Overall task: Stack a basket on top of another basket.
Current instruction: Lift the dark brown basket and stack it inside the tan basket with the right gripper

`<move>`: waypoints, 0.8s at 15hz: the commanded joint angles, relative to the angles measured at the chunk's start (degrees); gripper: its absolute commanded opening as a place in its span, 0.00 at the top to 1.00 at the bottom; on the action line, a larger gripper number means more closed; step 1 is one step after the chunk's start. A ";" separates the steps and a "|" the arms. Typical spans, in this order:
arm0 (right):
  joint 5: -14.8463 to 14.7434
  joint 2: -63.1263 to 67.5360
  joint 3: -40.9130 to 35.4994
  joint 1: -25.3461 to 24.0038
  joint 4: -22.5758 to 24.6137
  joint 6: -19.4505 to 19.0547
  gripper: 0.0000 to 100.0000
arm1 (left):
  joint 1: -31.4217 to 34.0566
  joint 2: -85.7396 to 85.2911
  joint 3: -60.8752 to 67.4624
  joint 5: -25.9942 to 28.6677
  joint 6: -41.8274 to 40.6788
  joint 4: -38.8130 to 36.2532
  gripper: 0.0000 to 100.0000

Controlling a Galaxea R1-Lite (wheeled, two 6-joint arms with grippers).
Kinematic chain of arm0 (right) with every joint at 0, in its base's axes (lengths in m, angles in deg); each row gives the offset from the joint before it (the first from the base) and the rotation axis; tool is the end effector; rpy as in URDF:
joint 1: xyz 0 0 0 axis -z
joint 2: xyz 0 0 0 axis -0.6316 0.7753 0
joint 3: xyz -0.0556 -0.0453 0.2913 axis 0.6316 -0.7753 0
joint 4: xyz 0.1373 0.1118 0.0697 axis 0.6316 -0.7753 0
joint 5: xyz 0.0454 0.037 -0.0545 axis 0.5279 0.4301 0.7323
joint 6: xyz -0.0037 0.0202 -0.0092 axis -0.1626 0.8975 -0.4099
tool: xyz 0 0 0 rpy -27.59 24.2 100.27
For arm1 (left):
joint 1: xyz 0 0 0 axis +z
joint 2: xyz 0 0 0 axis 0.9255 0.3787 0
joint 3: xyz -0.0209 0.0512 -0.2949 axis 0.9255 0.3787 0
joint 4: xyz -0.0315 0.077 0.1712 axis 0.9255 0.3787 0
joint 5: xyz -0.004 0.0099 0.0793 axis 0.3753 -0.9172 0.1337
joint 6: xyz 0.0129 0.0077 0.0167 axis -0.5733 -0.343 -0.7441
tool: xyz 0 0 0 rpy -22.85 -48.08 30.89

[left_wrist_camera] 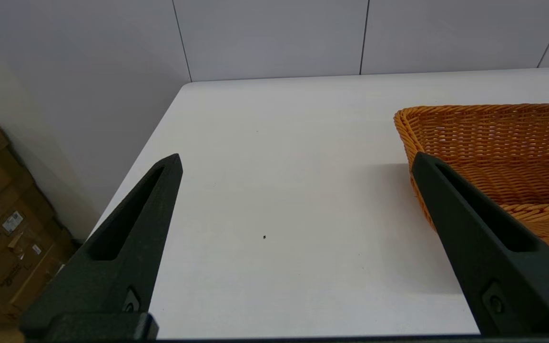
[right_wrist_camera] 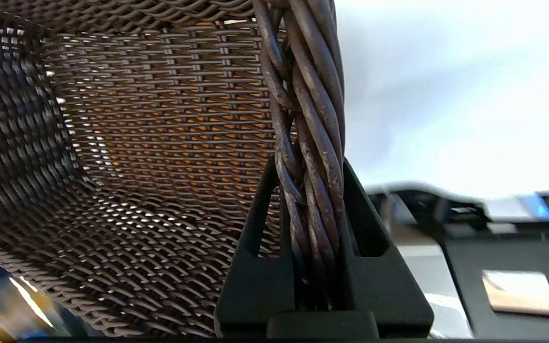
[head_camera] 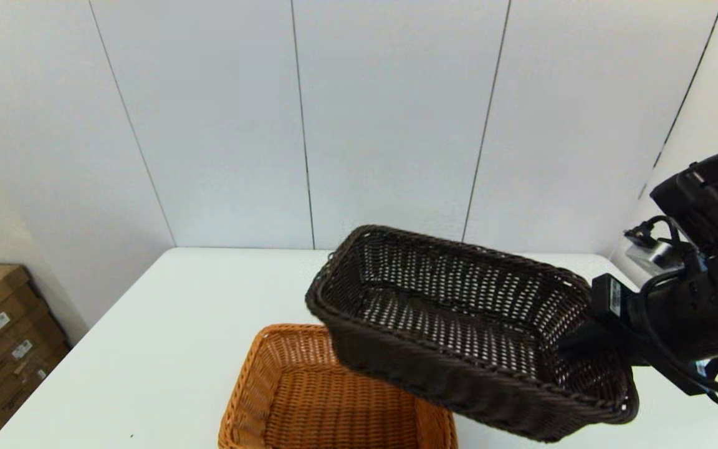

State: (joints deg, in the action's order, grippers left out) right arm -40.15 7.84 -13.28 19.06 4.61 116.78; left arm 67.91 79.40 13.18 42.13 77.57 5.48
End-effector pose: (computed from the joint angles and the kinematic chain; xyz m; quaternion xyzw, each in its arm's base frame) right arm 0.1962 0.0772 0.2118 0.3408 0.5526 0.0017 0.7606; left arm -0.0228 -0.0003 0.0748 0.0097 0.0033 -0.0055 0.9999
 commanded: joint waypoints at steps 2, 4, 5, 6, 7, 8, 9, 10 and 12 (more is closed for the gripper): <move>-1.85 -2.19 0.06 -9.33 -1.09 0.23 1.00 | 0.02 -0.11 0.09 0.00 -0.02 0.00 0.00; -1.94 -0.87 0.41 -12.05 -0.83 0.14 1.00 | 0.02 -0.11 0.09 0.00 -0.02 0.00 0.00; -1.85 0.01 0.67 -12.84 -0.74 0.14 1.00 | 0.02 -0.11 0.09 0.00 -0.02 0.00 0.00; -1.85 1.15 1.11 -13.55 -0.65 0.14 1.00 | 0.02 -0.11 0.09 0.00 -0.02 0.00 0.00; -1.76 1.94 1.73 -14.07 -0.65 0.14 1.00 | 0.02 -0.11 0.09 0.00 -0.02 0.09 0.00; -1.50 2.73 2.43 -14.78 -0.56 0.23 1.00 | 0.02 -0.11 0.09 0.00 -0.02 0.00 0.00; -1.59 3.43 3.05 -15.39 -0.56 0.41 1.00 | 0.02 -0.11 0.09 0.00 -0.02 0.00 0.00; -1.59 4.14 3.75 -15.74 -0.56 0.58 1.00 | 0.02 -0.11 0.09 0.00 -0.02 0.00 0.00; -1.59 5.89 4.98 -16.10 -0.30 0.76 1.00 | 0.02 -0.11 0.09 0.00 -0.02 0.00 0.00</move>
State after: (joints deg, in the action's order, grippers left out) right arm -41.81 11.23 -9.50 3.43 4.28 117.13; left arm 67.91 79.40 13.18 42.10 77.57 5.45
